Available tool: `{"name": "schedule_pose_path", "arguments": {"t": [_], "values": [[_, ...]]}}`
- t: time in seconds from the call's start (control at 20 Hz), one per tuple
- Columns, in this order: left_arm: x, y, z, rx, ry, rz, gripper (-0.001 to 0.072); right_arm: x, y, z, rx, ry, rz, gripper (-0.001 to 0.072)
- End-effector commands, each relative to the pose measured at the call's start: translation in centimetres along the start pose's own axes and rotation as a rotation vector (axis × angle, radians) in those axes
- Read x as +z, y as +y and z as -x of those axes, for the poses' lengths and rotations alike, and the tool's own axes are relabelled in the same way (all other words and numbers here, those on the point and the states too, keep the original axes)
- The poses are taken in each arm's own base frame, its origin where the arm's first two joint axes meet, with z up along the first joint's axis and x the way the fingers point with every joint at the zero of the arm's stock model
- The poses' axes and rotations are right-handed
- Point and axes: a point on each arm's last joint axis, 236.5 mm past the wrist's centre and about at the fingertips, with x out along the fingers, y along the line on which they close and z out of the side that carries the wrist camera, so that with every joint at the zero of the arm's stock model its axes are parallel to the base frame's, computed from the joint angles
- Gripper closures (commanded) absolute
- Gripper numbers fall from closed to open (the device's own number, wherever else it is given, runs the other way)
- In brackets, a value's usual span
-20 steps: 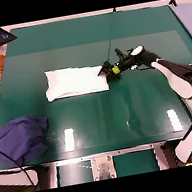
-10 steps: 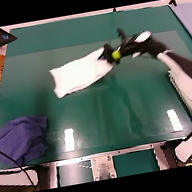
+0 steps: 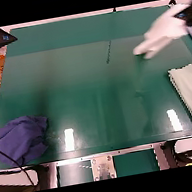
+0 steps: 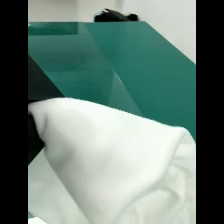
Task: Fold the shirts.
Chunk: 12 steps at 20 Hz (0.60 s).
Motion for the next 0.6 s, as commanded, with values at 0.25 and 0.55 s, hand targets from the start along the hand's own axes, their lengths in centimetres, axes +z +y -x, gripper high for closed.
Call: {"name": "schedule_pose_path", "arguments": {"t": [0.25, 0.55], "values": [[-0.1, 0.0, 0.0, 0.0, 0.004, 0.025, 0.0683, 0.7, -15.2, 15.4, -0.322, -0.083, -0.291, 0.0694], [-0.6, -0.1, 0.0, -0.004, 0.026, 0.024, 0.0683, -3.0, -17.5, 18.8, -0.42, 0.001, -0.425, 0.0694]]}}
